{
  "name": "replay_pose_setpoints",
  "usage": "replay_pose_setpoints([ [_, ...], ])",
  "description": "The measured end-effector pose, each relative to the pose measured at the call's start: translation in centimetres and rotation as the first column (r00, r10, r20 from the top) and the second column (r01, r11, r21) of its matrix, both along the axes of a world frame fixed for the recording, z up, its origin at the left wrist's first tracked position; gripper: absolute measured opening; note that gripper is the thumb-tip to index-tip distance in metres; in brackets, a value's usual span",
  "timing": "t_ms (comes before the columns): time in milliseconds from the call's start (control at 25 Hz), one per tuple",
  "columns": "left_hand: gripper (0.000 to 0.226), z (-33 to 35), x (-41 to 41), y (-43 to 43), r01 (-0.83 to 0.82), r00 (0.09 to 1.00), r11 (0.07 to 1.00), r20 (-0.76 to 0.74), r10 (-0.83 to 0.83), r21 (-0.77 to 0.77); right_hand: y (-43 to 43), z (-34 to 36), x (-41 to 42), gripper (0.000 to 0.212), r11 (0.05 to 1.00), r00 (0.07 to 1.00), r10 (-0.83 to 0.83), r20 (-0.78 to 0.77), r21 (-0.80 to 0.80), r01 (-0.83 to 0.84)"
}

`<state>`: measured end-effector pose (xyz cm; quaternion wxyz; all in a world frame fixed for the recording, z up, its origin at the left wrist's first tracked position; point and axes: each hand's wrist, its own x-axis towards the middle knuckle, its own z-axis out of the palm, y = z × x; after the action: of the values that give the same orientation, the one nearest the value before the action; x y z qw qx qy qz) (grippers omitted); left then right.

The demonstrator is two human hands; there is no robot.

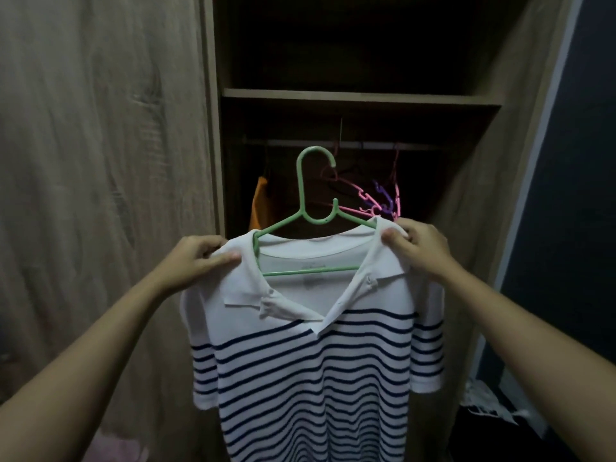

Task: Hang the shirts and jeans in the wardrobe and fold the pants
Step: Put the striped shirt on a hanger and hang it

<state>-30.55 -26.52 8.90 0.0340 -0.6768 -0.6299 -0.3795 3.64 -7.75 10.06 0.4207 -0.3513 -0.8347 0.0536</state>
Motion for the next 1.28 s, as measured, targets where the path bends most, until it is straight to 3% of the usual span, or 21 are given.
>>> replay_pose_setpoints([
  [120,0.029,0.4,-0.2,0.1,0.049,0.991,0.996,0.121,-0.057,0.069,0.3,0.4,0.2,0.025,0.998,0.997,0.061,0.053,-0.034,-0.059],
  [200,0.033,0.4,-0.2,0.1,0.006,0.987,0.989,0.159,-0.030,0.146,0.5,0.3,-0.4,0.024,0.996,0.993,-0.011,0.116,0.086,0.001],
  [280,0.040,0.2,0.1,0.1,-0.029,0.992,0.986,0.124,0.009,0.164,-0.8,0.3,-2.4,0.033,0.989,0.999,0.002,0.039,0.147,-0.008],
  [360,0.047,0.1,0.8,0.2,-0.079,0.997,0.980,0.040,0.073,0.184,-3.7,0.8,-5.6,0.030,0.982,0.984,0.161,-0.072,-0.090,-0.168],
  [480,0.047,0.3,3.4,0.6,-0.206,0.960,0.949,-0.141,0.243,0.238,-6.2,1.7,-10.8,0.037,0.734,0.948,0.284,-0.142,-0.604,-0.310],
  [560,0.034,0.3,6.1,0.9,-0.291,0.921,0.923,-0.187,0.342,0.252,-5.4,1.9,-13.3,0.033,0.612,0.938,0.229,-0.261,-0.710,-0.347],
  [720,0.025,0.4,10.8,2.5,-0.454,0.833,0.874,-0.267,0.485,0.172,-1.9,2.4,-16.1,0.042,0.618,0.924,0.054,-0.379,-0.714,-0.329],
  [800,0.025,0.1,12.3,3.6,-0.435,0.873,0.897,-0.211,0.440,0.075,-0.5,2.3,-16.7,0.041,0.626,0.929,0.046,-0.367,-0.714,-0.314],
  [880,0.028,-0.2,13.1,5.0,-0.333,0.936,0.943,-0.112,0.334,0.031,1.2,2.1,-17.5,0.029,0.662,0.922,0.083,-0.379,-0.671,-0.335],
  [1000,0.047,-0.8,12.7,8.4,-0.235,0.971,0.966,-0.005,0.237,0.108,4.7,2.5,-18.8,0.019,0.690,0.887,0.150,-0.436,-0.597,-0.410],
  [1080,0.060,-1.0,12.2,10.9,-0.183,0.983,0.973,0.045,0.178,0.143,7.2,3.4,-19.5,0.020,0.692,0.877,0.193,-0.441,-0.572,-0.440],
  [1280,0.067,-0.6,10.4,17.9,-0.160,0.976,0.968,0.178,0.126,0.191,14.1,5.2,-21.6,0.027,0.704,0.864,0.309,-0.397,-0.516,-0.488],
])
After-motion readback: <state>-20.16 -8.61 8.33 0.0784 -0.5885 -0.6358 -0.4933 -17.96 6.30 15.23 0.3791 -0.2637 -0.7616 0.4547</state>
